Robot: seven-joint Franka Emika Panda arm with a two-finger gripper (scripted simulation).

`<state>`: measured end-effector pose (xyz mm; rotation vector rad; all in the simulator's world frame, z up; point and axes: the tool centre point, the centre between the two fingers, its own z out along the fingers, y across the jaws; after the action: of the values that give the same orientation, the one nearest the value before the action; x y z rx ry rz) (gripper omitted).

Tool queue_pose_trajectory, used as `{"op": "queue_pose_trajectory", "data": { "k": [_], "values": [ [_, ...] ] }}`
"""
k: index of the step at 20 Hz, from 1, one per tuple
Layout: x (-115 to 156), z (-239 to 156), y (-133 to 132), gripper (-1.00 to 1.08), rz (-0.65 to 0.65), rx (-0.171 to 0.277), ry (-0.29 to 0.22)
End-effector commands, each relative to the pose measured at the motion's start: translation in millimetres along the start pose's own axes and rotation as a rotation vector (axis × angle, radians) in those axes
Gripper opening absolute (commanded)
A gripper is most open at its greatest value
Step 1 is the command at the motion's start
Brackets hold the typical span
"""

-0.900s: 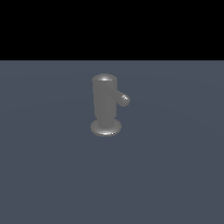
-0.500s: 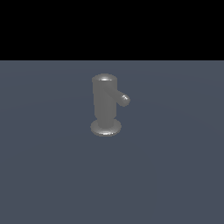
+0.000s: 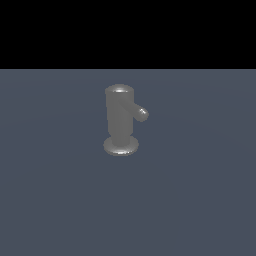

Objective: Turn on the faucet by rotating a designated handle.

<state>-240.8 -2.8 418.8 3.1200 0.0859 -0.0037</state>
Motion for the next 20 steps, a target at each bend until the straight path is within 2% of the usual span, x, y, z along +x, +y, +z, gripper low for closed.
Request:
{"op": "queue_pose_trajectory", "data": {
  "k": [1,20],
  "values": [
    [4,19,-3,-1.0,-0.016,0.002,0.0],
    [39,162,-26,-1.0,-0.137,0.016,0.004]
  ]
}}
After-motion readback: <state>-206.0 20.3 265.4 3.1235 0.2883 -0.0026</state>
